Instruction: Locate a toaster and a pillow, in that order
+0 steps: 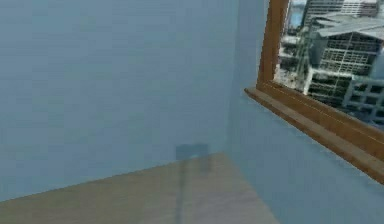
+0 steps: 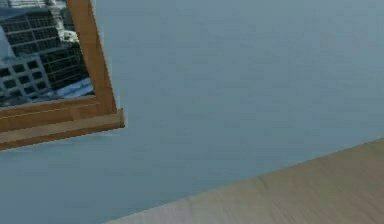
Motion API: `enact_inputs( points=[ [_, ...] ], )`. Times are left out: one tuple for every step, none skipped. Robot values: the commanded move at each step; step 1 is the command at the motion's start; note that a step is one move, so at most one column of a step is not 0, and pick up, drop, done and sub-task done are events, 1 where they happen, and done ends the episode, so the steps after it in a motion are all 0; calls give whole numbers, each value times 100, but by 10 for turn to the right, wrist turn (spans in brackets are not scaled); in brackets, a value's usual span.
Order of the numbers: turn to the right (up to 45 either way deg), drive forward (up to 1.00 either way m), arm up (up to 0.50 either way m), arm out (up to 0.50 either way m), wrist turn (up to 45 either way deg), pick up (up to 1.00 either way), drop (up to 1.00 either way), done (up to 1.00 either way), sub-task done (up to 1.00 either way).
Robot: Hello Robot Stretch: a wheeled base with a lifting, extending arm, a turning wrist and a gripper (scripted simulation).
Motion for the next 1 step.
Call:
enact_inputs(
  points=[
    [-150, 0, 0, 0, 0, 0, 0, 0, 0]
  ],
)
